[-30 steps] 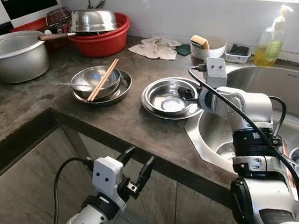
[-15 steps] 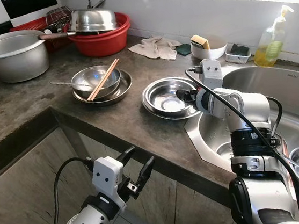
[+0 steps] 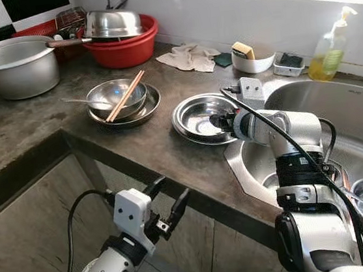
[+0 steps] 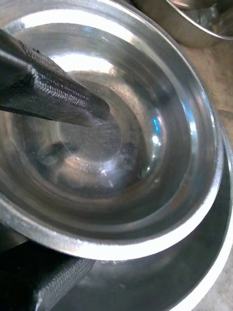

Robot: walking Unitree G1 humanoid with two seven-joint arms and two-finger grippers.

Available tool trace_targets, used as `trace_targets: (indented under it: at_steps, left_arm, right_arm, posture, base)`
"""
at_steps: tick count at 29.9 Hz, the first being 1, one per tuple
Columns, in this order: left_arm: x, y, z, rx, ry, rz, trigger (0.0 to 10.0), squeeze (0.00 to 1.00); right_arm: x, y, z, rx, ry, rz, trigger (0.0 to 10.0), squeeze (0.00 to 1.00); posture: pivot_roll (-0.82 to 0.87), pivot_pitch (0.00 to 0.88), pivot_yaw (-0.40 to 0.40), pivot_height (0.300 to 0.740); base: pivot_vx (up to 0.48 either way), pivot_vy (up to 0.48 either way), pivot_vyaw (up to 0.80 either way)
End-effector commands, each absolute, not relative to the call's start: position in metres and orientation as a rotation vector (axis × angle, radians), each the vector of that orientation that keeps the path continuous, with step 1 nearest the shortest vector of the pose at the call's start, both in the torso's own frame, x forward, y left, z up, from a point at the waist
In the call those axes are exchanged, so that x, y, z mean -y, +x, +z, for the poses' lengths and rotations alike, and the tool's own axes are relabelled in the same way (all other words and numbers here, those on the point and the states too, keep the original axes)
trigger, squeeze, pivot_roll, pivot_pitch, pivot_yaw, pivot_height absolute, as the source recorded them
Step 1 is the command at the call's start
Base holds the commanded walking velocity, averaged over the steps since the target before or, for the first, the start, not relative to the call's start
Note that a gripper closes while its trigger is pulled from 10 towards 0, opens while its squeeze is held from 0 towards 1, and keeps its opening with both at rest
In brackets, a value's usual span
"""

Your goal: Kitchen organization

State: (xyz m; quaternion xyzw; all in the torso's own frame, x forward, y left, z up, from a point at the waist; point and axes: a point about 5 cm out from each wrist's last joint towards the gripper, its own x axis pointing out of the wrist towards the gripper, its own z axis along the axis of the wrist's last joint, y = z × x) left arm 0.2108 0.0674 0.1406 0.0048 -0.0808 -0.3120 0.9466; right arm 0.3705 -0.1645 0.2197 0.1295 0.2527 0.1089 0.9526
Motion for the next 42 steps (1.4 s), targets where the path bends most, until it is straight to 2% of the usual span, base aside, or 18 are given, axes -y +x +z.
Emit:
trace_targets:
  at_steps: [1, 2, 3, 4, 5, 21, 30, 37, 39, 40, 42]
  left_arm:
    - [-0.063, 0.210, 0.146, 0.204, -0.002, -0.663, 10.0, 0.00]
    - [-0.061, 0.209, 0.147, 0.205, -0.002, -0.668, 10.0, 0.00]
    - [-0.061, 0.209, 0.147, 0.205, -0.002, -0.668, 10.0, 0.00]
    - [-0.060, 0.209, 0.148, 0.203, -0.003, -0.673, 10.0, 0.00]
    - [-0.058, 0.208, 0.148, 0.200, -0.003, -0.678, 10.0, 0.00]
    - [-0.053, 0.210, 0.148, 0.186, -0.007, -0.696, 10.0, 0.00]
    - [-0.055, 0.210, 0.147, 0.179, -0.001, -0.685, 10.0, 0.00]
    - [-0.056, 0.210, 0.146, 0.174, -0.003, -0.679, 10.0, 0.00]
    - [-0.057, 0.212, 0.145, 0.171, 0.000, -0.669, 10.0, 0.00]
    - [-0.057, 0.212, 0.145, 0.171, 0.000, -0.669, 10.0, 0.00]
    - [-0.058, 0.213, 0.145, 0.169, 0.007, -0.660, 10.0, 0.00]
  right_arm:
    - [0.162, 0.372, 0.222, -0.532, 0.269, 0.225, 10.0, 0.00]
    - [0.161, 0.372, 0.221, -0.543, 0.277, 0.229, 9.2, 0.00]
    - [0.161, 0.372, 0.221, -0.543, 0.277, 0.229, 9.2, 0.00]
    - [0.160, 0.373, 0.220, -0.548, 0.276, 0.230, 3.7, 0.00]
    - [0.159, 0.373, 0.219, -0.550, 0.277, 0.230, 0.0, 0.00]
    - [0.160, 0.375, 0.217, -0.548, 0.347, 0.164, 0.0, 0.00]
    - [0.165, 0.375, 0.220, -0.483, 0.419, 0.101, 0.0, 0.00]
    - [0.171, 0.374, 0.234, -0.267, 0.526, 0.043, 0.0, 0.00]
    - [0.171, 0.367, 0.246, -0.109, 0.505, 0.029, 0.0, 0.00]
    - [0.171, 0.367, 0.246, -0.109, 0.505, 0.029, 0.0, 0.00]
    - [0.171, 0.359, 0.257, 0.018, 0.447, -0.001, 0.0, 0.00]
  posture:
    - [0.09, 0.038, -0.086, 0.740]
    - [0.09, 0.038, -0.086, 0.740]
    - [0.09, 0.038, -0.086, 0.740]
    - [0.08, 0.029, -0.087, 0.740]
    - [0.08, 0.028, -0.084, 0.740]
    - [0.09, 0.032, -0.084, 0.740]
    - [0.09, 0.041, -0.081, 0.740]
    - [0.08, 0.038, -0.077, 0.740]
    - [0.08, 0.038, -0.074, 0.740]
    - [0.08, 0.038, -0.074, 0.740]
    - [0.08, 0.036, -0.072, 0.740]
  base:
    - [0.000, 0.000, 0.00]
    - [0.000, 0.000, 0.00]
    - [0.000, 0.000, 0.00]
    - [0.000, 0.000, 0.00]
    - [0.000, 0.000, 0.00]
    - [0.000, 0.000, 0.00]
    - [0.000, 0.000, 0.00]
    - [0.000, 0.000, 0.00]
    - [0.000, 0.000, 0.00]
    - [0.000, 0.000, 0.00]
    - [0.000, 0.000, 0.00]
